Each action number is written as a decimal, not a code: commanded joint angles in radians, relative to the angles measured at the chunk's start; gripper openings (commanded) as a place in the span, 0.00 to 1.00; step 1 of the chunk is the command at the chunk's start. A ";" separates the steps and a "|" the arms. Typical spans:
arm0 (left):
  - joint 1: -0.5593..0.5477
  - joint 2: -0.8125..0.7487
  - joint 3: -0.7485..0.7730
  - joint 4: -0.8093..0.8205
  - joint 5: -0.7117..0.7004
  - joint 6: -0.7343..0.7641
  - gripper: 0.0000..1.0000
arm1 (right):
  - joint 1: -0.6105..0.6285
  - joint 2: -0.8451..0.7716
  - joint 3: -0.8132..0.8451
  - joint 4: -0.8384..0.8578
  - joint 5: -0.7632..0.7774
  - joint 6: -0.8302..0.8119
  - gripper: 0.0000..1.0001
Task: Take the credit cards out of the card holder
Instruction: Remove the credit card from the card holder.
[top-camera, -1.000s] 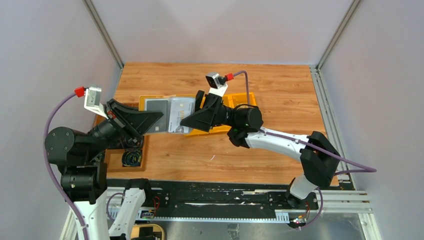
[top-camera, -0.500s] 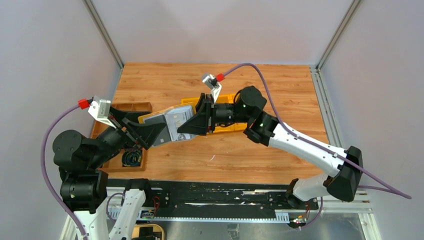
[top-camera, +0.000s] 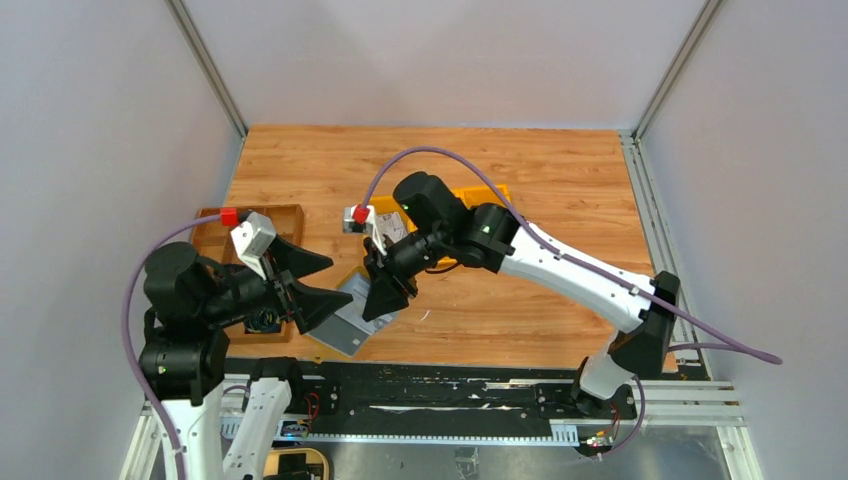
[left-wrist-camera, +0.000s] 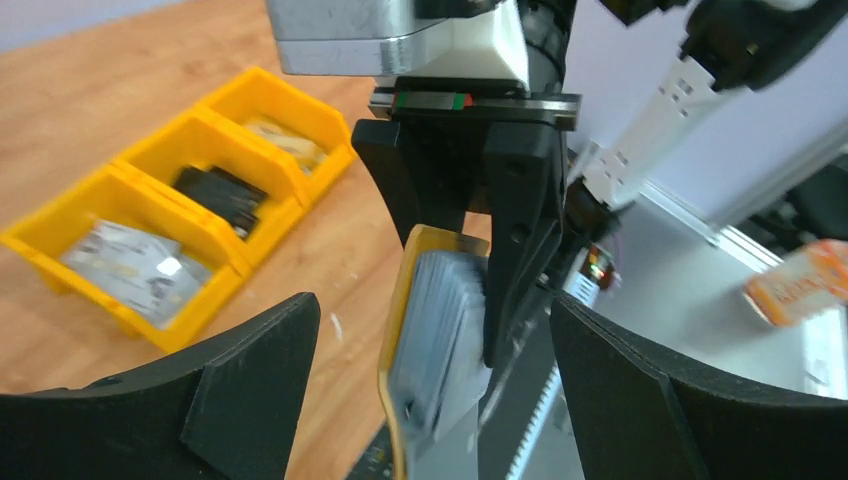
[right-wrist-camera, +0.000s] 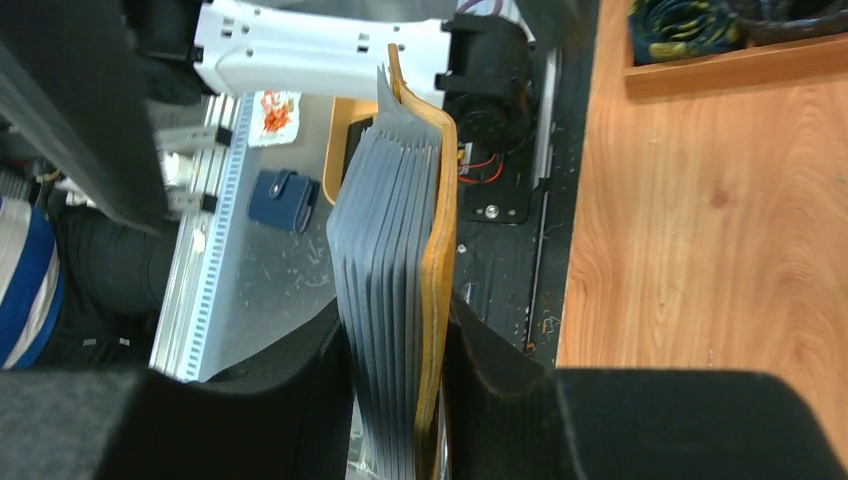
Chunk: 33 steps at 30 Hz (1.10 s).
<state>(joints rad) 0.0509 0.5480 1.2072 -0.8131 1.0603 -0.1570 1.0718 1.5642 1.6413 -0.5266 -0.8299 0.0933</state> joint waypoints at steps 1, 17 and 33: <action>0.001 0.012 -0.100 -0.055 0.195 0.033 0.91 | 0.033 0.044 0.141 -0.184 -0.086 -0.144 0.07; 0.001 -0.033 -0.186 -0.054 0.257 -0.002 0.42 | 0.048 0.201 0.405 -0.362 -0.161 -0.240 0.07; 0.001 -0.101 -0.232 0.472 -0.164 -0.531 0.00 | -0.068 -0.256 -0.515 1.207 -0.084 0.508 0.72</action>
<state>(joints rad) 0.0444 0.5156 1.0561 -0.7158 1.1267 -0.3603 1.0100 1.3647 1.2575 0.1223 -0.9459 0.3134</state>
